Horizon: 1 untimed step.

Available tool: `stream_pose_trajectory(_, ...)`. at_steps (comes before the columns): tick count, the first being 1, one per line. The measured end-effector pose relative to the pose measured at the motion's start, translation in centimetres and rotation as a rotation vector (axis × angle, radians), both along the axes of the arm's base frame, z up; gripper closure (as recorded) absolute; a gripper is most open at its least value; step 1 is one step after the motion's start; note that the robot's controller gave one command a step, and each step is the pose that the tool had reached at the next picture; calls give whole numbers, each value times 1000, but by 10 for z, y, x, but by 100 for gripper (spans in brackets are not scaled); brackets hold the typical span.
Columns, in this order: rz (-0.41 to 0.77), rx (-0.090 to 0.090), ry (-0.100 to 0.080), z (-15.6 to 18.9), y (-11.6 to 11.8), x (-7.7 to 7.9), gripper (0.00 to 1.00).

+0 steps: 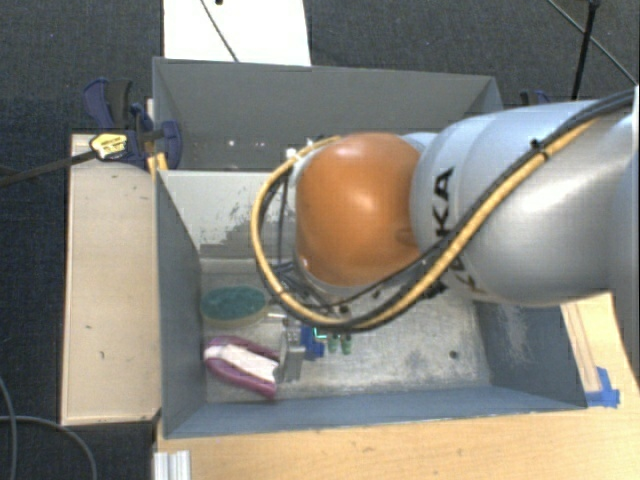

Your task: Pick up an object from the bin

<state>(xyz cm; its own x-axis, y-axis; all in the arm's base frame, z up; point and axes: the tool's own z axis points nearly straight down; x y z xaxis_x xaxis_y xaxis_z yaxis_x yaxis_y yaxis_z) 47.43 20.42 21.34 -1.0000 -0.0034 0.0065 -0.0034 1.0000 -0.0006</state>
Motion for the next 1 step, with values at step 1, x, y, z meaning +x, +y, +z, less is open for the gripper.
stream_pose_trajectory(1,-7,2,-8,4,-1,2,100)
